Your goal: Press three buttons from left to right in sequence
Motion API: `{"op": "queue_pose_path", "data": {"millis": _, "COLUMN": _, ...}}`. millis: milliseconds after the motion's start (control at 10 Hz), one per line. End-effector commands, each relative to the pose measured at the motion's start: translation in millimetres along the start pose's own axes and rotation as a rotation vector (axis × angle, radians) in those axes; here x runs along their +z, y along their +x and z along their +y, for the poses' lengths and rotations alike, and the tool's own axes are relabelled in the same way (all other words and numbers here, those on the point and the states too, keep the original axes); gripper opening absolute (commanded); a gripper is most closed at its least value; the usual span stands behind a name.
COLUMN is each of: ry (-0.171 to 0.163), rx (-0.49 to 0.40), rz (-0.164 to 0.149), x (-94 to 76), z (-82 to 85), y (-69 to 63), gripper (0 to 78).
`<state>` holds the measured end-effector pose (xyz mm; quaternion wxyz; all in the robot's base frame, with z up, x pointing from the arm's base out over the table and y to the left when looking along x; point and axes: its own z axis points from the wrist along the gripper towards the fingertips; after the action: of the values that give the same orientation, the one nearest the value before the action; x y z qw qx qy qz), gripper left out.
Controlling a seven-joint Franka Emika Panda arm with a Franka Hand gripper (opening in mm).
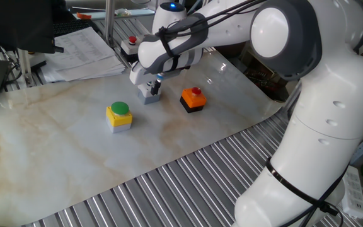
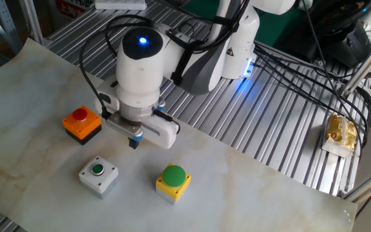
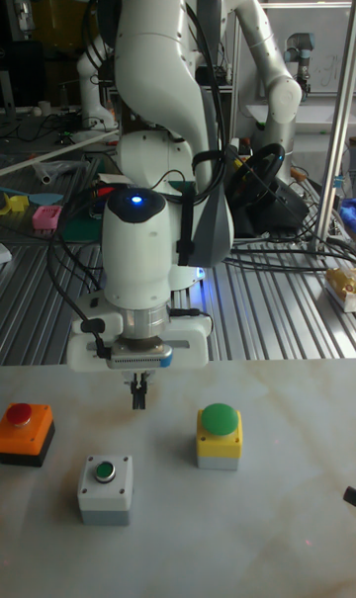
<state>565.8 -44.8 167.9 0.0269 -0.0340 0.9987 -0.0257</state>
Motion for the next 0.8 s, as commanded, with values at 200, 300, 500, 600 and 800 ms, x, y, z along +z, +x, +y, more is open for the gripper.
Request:
{"op": "queue_pose_path", "data": {"millis": 200, "ry": -0.056, "rx": -0.161, "rz": 0.006, "x": -1.6, "z": -0.3, "y": -1.1, "gripper": 1.2}}
{"op": "queue_pose_path", "data": {"millis": 300, "ry": -0.058, "rx": -0.135, "rz": 0.007, "x": -1.6, "z": -0.3, "y": -1.1, "gripper": 1.2}}
{"op": "queue_pose_path", "data": {"millis": 500, "ry": -0.06, "rx": -0.097, "rz": 0.007, "x": -1.3, "z": -1.8, "y": -0.6, "gripper": 1.2}}
{"op": "queue_pose_path", "data": {"millis": 600, "ry": -0.062, "rx": -0.08, "rz": 0.013, "x": -1.2, "z": -2.7, "y": -0.4, "gripper": 1.2}}
{"op": "queue_pose_path", "data": {"millis": 800, "ry": -0.058, "rx": -0.079, "rz": 0.012, "x": -0.7, "z": -2.9, "y": 0.1, "gripper": 1.2}}
